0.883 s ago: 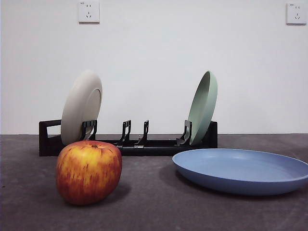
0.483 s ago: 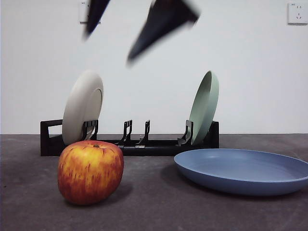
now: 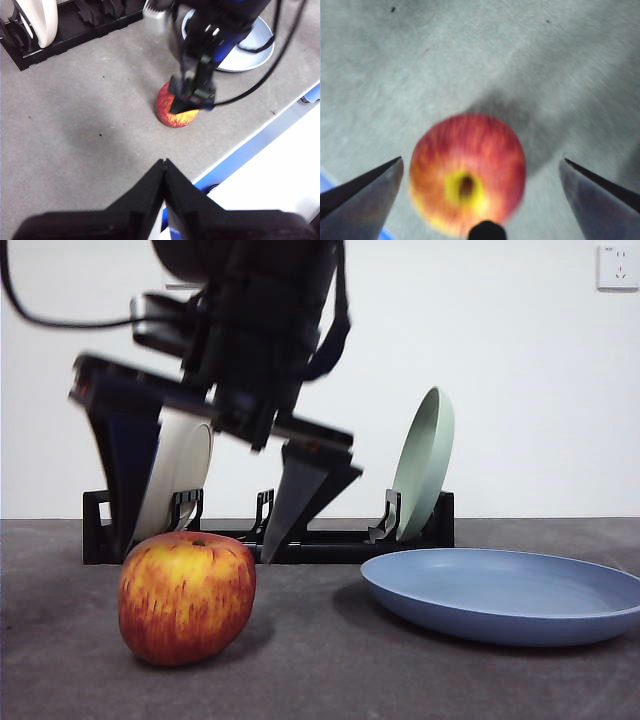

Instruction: Take the blue plate from the plate rack,put the plate on the table,take the apple from the table,put the apple in the plate

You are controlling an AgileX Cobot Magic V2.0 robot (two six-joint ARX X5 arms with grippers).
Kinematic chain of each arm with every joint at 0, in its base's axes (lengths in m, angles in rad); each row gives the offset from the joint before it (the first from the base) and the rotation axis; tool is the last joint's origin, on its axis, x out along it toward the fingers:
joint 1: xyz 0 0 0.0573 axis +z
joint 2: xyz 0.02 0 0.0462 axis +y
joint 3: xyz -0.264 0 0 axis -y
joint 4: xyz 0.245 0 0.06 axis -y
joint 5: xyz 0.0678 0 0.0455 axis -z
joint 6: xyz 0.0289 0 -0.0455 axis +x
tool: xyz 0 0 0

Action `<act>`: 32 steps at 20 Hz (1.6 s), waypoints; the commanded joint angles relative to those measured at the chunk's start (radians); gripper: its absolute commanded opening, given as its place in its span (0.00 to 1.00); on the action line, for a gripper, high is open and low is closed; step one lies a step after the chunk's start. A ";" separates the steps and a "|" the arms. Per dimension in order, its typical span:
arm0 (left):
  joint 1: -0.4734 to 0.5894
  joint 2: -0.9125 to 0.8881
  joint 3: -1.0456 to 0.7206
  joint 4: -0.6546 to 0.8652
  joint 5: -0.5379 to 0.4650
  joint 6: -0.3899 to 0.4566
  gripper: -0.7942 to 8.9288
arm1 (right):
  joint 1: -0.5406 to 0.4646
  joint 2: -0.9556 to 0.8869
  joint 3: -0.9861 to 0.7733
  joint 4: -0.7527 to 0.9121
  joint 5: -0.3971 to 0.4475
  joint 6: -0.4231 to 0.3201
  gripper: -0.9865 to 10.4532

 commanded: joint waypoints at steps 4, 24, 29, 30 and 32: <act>0.004 -0.003 -0.005 0.004 -0.003 -0.008 0.07 | 0.014 0.060 0.006 0.042 -0.032 0.002 0.70; 0.004 -0.003 -0.005 0.005 -0.011 0.004 0.07 | -0.113 -0.314 -0.169 -0.185 0.386 -0.010 0.08; 0.004 -0.003 -0.005 0.005 -0.012 0.005 0.07 | -0.331 -0.400 -0.356 -0.013 0.194 -0.006 0.08; 0.004 -0.003 -0.005 0.005 -0.012 0.005 0.07 | -0.367 -0.400 -0.372 0.009 0.170 -0.006 0.08; 0.004 -0.003 -0.005 0.005 -0.011 0.005 0.07 | -0.405 -0.399 -0.396 0.041 0.168 -0.007 0.08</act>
